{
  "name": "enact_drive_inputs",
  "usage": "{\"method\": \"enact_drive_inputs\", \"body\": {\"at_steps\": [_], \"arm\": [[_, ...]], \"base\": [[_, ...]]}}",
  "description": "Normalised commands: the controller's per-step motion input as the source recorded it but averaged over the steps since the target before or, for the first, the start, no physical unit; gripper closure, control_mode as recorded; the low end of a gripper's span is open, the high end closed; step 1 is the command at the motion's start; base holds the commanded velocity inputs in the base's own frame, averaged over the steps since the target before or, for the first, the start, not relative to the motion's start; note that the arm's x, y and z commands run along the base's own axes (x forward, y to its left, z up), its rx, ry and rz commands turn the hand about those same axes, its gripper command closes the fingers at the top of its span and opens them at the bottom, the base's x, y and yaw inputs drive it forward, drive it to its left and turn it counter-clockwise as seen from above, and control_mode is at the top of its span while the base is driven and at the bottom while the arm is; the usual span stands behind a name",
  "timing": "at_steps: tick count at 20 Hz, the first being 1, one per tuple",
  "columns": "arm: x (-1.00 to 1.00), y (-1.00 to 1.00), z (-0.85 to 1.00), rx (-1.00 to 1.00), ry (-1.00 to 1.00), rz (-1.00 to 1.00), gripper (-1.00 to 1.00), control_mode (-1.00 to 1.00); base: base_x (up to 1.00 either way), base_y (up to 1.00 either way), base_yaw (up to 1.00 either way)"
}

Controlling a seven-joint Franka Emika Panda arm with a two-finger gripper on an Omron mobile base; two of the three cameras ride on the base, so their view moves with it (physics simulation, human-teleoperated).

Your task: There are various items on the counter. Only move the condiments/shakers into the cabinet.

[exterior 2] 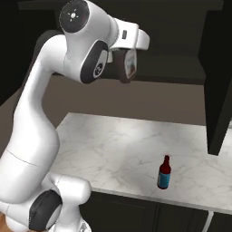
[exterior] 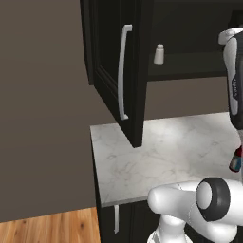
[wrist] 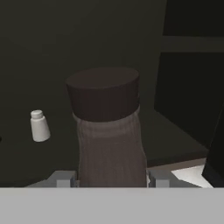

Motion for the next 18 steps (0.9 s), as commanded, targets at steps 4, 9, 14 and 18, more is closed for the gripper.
{"method": "enact_drive_inputs", "body": {"at_steps": [4,9,14,18], "arm": [[0.58,0.25,0.0,0.05,0.0,0.01,1.0,-1.0],[0.54,0.3,-0.01,0.08,0.0,0.01,1.0,-1.0],[0.5,0.21,-0.13,0.06,0.0,0.04,1.0,-1.0],[0.55,0.18,-0.14,0.02,0.0,0.04,1.0,-1.0]], "base": [[0.0,0.0,0.0],[0.0,0.0,0.0],[0.0,0.0,0.0],[0.0,0.0,0.0]]}}
